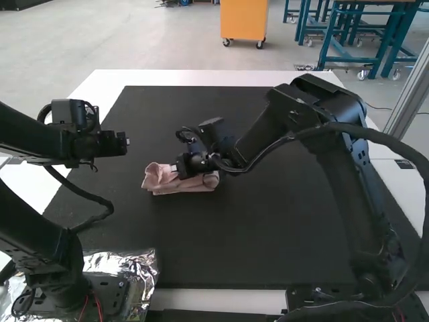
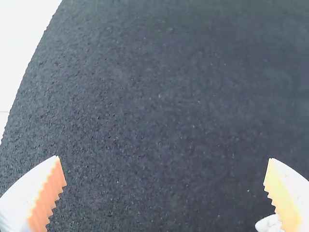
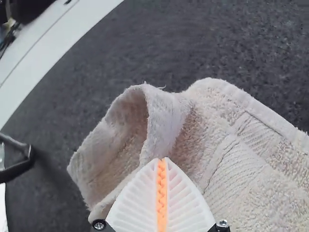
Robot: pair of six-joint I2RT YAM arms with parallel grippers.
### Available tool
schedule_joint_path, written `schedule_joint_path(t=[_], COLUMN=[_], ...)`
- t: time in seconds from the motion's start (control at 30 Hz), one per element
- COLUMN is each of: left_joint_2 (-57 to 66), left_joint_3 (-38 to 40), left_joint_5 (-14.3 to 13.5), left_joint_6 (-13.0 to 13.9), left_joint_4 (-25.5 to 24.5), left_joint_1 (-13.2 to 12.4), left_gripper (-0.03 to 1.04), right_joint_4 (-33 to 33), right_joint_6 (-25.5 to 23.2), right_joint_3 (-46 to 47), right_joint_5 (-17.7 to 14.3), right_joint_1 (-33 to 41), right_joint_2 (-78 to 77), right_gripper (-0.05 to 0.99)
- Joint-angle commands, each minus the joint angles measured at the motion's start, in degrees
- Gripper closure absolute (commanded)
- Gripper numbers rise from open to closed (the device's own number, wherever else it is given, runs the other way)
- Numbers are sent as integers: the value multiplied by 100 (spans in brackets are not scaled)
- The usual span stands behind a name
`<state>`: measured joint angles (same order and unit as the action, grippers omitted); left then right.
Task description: Fold the towel.
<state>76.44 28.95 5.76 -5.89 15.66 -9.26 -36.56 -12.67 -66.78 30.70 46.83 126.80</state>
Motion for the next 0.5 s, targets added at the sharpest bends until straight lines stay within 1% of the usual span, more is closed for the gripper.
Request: schedule_joint_path(t=[0.0, 0.07, 0.27, 0.47], left_joint_2=[-68, -68, -68, -77], left_joint_3=[23, 14, -3, 23], left_joint_5=[-22, -22, -13, 22], left_joint_6=[-61, -61, -53, -44], left_joint_4=[7, 16, 16, 7], left_joint_1=[29, 47, 38, 29], left_gripper=[4, 4, 4, 4], right_joint_4=[-220, -352, -590, -836], right_joint_6=[-219, -298, -315, -359], right_joint_3=[-19, -19, -63, -160], right_joint_5=[85, 85, 77, -2], right_joint_1=[151, 213, 318, 424], right_joint_2=[108, 213, 556, 864], right_gripper=[96, 96, 96, 96])
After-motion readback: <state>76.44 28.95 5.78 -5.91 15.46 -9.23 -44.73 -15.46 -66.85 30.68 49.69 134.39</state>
